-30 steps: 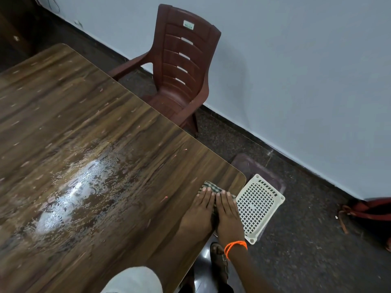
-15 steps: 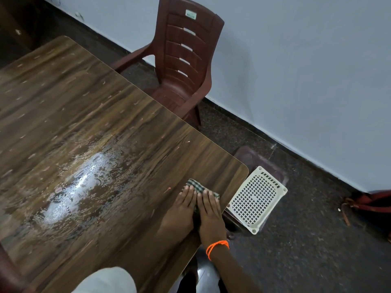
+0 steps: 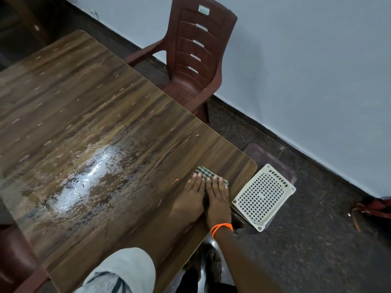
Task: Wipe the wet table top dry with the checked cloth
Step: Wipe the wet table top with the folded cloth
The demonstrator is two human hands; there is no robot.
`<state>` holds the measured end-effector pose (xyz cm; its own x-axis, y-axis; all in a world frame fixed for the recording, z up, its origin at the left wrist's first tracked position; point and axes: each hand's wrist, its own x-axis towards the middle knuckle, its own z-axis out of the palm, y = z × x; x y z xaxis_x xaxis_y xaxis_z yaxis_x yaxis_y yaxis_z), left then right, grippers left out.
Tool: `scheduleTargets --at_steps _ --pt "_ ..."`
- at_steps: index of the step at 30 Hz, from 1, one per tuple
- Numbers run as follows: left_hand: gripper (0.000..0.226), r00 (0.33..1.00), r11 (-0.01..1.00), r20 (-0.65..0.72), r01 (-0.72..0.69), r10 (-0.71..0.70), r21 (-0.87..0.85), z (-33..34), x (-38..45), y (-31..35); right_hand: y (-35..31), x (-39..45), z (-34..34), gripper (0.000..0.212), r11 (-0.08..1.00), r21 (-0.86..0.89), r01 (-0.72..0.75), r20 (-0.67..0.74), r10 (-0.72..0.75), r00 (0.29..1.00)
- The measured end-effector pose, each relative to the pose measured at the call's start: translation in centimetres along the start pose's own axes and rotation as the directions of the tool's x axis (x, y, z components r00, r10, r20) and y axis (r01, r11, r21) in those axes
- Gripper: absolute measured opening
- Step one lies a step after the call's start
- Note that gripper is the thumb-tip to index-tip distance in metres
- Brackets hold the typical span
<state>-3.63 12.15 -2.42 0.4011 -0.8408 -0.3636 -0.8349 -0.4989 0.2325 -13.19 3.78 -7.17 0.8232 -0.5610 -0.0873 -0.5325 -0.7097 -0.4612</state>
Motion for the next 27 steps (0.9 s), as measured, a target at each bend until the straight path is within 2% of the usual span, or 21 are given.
scheduleTargets --at_steps 3,6,9,13,17,20,27 --pt "0.068 0.997 1.0 -0.071 0.008 -0.006 0.028 1.9 -3.3 -1.7 -1.4 -2.3 0.7 0.07 0.995 0.018 0.094 0.01 -0.094 0.996" --pt "0.064 0.999 0.999 -0.03 0.043 -0.044 -0.024 3.6 -6.3 -0.1 -0.8 -5.3 0.9 0.074 0.986 -0.007 0.165 0.041 -0.164 0.986" --pt "0.069 0.999 0.998 0.027 0.041 -0.042 0.051 4.7 -7.2 2.7 0.7 -7.2 -0.2 0.07 0.99 -0.021 0.139 0.073 -0.137 0.988" --pt "0.071 1.0 0.999 0.022 0.003 -0.004 0.047 4.6 -4.9 4.2 2.3 -6.6 -2.0 0.068 0.988 -0.073 0.134 0.076 -0.128 0.989" --pt "0.076 1.0 1.0 0.022 0.009 -0.009 0.002 1.5 -2.7 3.1 2.0 -3.7 -1.1 0.067 0.995 -0.086 0.051 0.061 -0.045 0.997" --pt "0.065 0.998 0.998 -0.035 0.047 -0.048 -0.038 0.5 -2.1 0.9 -0.2 -2.3 0.0 0.065 0.998 -0.057 0.024 0.063 -0.02 0.998" --pt "0.071 0.987 0.968 -0.053 0.137 -0.151 -0.209 3.5 -8.3 -0.4 -2.1 -6.9 1.1 0.067 0.982 -0.062 0.18 0.113 -0.172 0.979"
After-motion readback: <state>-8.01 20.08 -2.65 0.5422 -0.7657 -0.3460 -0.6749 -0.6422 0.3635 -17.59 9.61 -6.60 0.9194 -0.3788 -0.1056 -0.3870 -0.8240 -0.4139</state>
